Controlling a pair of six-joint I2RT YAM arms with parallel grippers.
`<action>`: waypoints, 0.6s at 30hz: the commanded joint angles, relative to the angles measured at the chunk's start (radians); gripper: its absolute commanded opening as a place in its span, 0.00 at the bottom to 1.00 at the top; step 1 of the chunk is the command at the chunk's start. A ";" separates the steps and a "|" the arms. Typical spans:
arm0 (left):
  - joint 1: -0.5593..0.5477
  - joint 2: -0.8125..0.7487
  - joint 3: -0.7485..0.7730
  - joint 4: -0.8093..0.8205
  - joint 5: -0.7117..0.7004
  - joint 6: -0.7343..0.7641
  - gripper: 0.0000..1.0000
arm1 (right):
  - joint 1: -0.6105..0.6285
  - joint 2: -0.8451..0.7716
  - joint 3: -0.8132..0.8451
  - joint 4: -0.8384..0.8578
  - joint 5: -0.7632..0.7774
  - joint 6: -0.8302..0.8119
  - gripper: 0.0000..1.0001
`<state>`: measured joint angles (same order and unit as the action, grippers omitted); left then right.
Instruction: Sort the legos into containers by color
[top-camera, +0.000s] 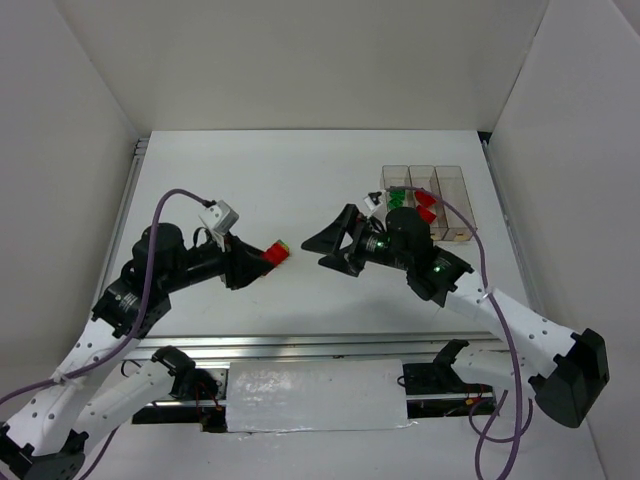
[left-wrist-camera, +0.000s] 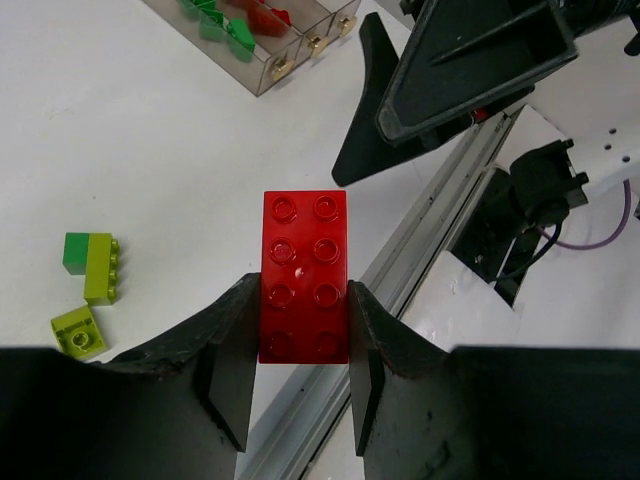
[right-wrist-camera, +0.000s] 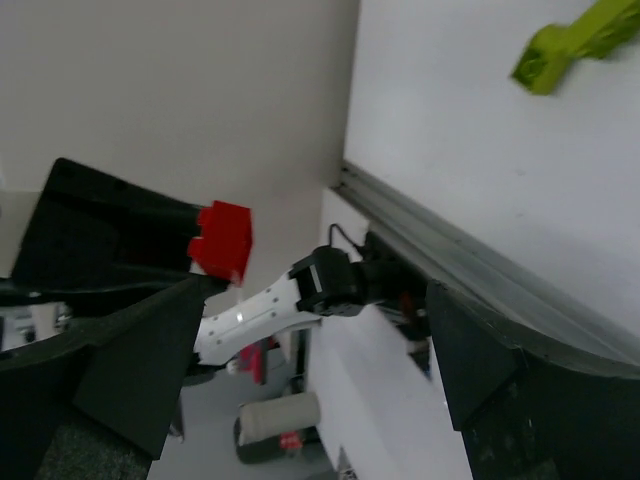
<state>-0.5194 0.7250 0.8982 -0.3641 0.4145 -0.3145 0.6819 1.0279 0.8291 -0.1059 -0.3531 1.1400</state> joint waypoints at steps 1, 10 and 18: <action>-0.002 -0.047 -0.028 0.034 0.064 0.092 0.00 | 0.094 0.027 0.010 0.222 -0.020 0.173 1.00; -0.008 -0.056 -0.050 0.017 0.083 0.101 0.00 | 0.243 0.169 0.139 0.278 0.042 0.211 0.96; -0.011 -0.075 -0.055 0.014 0.075 0.097 0.00 | 0.300 0.218 0.165 0.293 0.111 0.214 0.56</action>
<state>-0.5255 0.6590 0.8433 -0.3790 0.4755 -0.2352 0.9642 1.2430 0.9417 0.1257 -0.2852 1.3476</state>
